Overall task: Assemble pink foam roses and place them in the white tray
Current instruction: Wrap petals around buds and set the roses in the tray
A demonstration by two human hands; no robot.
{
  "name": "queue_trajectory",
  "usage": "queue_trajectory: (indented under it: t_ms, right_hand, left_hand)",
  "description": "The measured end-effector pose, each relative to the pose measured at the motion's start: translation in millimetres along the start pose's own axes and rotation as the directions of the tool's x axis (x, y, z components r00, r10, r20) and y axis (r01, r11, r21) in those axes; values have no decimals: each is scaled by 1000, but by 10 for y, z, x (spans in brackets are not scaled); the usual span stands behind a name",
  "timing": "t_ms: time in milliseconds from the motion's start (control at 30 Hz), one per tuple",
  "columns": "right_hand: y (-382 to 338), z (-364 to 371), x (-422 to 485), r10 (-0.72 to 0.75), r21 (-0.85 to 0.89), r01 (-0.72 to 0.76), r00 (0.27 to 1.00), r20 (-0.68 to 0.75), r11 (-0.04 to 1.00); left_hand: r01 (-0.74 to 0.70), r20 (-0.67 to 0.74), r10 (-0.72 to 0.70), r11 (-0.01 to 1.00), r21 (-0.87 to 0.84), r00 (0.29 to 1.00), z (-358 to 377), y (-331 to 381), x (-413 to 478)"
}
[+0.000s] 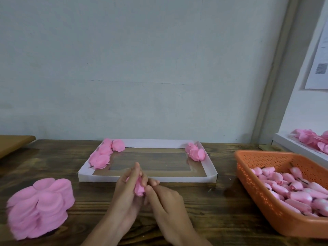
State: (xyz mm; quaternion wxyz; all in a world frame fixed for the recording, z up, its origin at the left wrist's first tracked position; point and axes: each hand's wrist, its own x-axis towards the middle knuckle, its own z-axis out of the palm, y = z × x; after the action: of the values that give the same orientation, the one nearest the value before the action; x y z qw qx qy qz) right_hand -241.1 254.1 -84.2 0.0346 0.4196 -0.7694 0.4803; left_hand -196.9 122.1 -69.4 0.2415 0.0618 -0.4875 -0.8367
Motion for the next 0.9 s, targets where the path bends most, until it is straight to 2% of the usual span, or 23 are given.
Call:
queue_trajectory:
  t_ms: [67,133,233,333,533,700,800,900]
  right_hand:
    - [14,-20,9,-110,-114,99,989,-100,989]
    - [17,-66,42,-183,-105,168,971,-152,980]
    - [53,-115,89,-306,-160,296,951,-40,942]
    - [74,-138,98,-312,-168,306,950,-9,937]
    - [77,-155,122,-301,-171,287,951,-68,943]
    - [74,-209,154,-219,-10,218,975,-43,976]
    - [78,-232,173,-126,193,130,992,-32,973]
    - [80,-239,185,-56,408,50,998,4,912]
  left_hand:
    - [13,-45,-15,998,-55,999,-42,4,27]
    - [14,-76,-17,999,-44,997,-91,5,53]
    - [21,-110,-20,1000,14,994,-95,4,44]
    - [16,-116,-8,997,74,993,-44,-15,4]
    - [-31,-113,49,988,149,992,-2,-31,-17]
    - [-13,-71,28,979,202,997,-2,-92,-18]
    - [-3,-43,11,984,180,999,20,-107,-31]
    - [2,-26,1,992,126,1000,49,-101,-28]
